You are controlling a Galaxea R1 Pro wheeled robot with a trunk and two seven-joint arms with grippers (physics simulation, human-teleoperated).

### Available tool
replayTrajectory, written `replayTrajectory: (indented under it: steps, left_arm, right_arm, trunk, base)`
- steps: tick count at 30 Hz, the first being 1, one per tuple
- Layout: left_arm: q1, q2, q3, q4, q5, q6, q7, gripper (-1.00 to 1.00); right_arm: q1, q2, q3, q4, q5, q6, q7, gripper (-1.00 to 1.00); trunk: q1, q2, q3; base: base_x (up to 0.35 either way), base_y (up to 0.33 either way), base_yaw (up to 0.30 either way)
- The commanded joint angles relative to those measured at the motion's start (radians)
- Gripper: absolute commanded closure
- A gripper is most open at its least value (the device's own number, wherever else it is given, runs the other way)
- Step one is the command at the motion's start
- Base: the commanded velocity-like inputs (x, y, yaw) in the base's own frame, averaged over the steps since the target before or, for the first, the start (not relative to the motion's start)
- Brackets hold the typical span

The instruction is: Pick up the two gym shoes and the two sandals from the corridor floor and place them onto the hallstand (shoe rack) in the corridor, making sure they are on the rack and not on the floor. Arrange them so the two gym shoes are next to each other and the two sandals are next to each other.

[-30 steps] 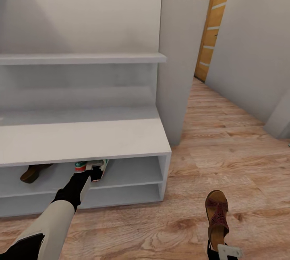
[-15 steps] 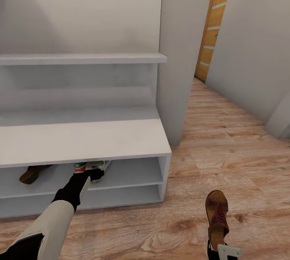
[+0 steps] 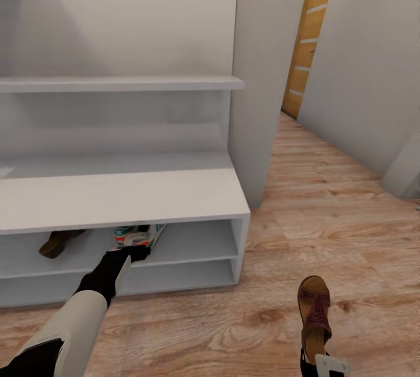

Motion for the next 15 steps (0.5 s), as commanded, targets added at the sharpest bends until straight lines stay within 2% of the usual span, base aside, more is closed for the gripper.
replayTrajectory:
  steps: [1, 12, 15]
  left_arm:
    - [0.000, -0.001, 0.005, -0.002, -0.009, 0.004, -0.002, -1.00]
    - [0.003, 0.005, 0.009, -0.001, -0.006, -0.002, -0.013, -1.00]
    - [0.011, 0.009, 0.016, 0.007, -0.003, -0.052, -0.015, -1.00]
  right_arm:
    - [-0.001, 0.000, 0.001, 0.001, 0.008, 0.000, -0.007, 1.00]
    - [-0.001, 0.000, 0.001, 0.001, 0.007, 0.000, -0.007, 1.00]
    - [-0.001, 0.000, 0.001, 0.001, 0.007, 0.000, -0.007, 1.00]
  trunk:
    - [-0.001, 0.000, -0.001]
    - [-0.001, 0.000, -0.001]
    - [-0.001, 0.000, -0.001]
  base:
    - [-0.295, 0.111, 0.000]
    - [-0.309, 0.117, 0.000]
    - [-0.313, 0.119, 0.000]
